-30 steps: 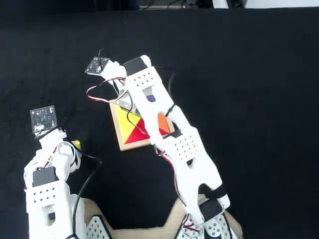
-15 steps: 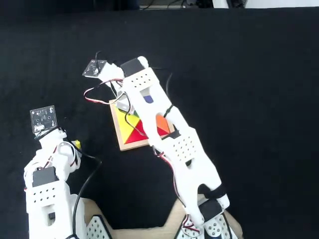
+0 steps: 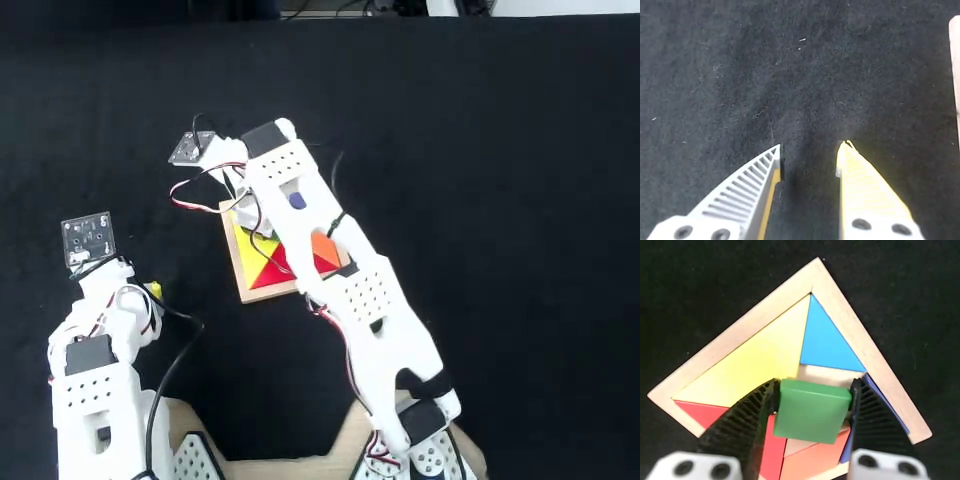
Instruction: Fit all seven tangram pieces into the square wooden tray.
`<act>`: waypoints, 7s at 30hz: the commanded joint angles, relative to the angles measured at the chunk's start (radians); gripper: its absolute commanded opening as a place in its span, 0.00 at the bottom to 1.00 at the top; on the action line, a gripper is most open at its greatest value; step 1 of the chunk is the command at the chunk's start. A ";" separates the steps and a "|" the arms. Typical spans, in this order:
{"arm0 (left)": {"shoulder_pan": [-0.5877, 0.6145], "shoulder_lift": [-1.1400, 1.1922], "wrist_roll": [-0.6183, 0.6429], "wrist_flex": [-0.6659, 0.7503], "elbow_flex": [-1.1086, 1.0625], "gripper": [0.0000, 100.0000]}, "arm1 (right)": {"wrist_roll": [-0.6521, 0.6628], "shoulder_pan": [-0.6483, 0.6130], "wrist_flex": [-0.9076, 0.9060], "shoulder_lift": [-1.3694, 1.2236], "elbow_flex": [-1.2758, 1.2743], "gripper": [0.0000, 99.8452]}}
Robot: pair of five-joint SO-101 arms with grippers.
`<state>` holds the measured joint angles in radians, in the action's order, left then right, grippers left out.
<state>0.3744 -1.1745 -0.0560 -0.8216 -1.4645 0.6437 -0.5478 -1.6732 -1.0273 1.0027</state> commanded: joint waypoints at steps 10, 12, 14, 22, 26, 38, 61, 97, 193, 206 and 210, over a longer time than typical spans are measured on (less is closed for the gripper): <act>0.007 -0.006 -0.006 0.021 0.005 0.19 | 0.008 0.014 -0.015 0.004 0.104 0.33; 0.007 -0.006 -0.006 0.021 0.005 0.19 | 0.014 0.014 -0.015 0.002 0.104 0.36; 0.007 -0.006 -0.006 0.021 0.005 0.19 | 0.015 0.014 -0.015 0.002 0.104 0.37; 0.007 -0.006 -0.006 0.021 0.005 0.19 | 0.015 0.025 -0.072 0.008 0.188 0.33; 0.007 -0.006 -0.006 0.021 0.005 0.19 | 0.006 0.060 -0.092 0.013 0.303 0.10; 0.007 -0.006 0.000 0.055 -0.010 0.19 | 0.006 0.230 0.244 -0.185 0.348 0.01; 0.005 -0.006 0.000 0.066 -0.016 0.19 | 0.015 0.255 -0.066 -0.239 0.602 0.01; -0.101 -0.006 -0.006 0.107 0.051 0.19 | -0.284 0.427 -0.097 0.128 0.656 0.01; -0.150 -0.411 -0.098 -0.196 -0.153 0.09 | -0.491 0.562 0.631 2.852 -2.690 0.01; -0.082 -0.468 -0.003 -0.423 -0.130 0.03 | -0.914 0.555 0.555 2.852 -2.689 0.01; -0.090 -0.551 0.031 -0.428 -0.179 0.03 | -0.918 0.555 0.514 2.852 -2.689 0.02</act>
<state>0.2777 -1.6655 -0.0437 -1.2405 -1.6333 -0.2754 0.0199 -1.1347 1.8052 -1.6901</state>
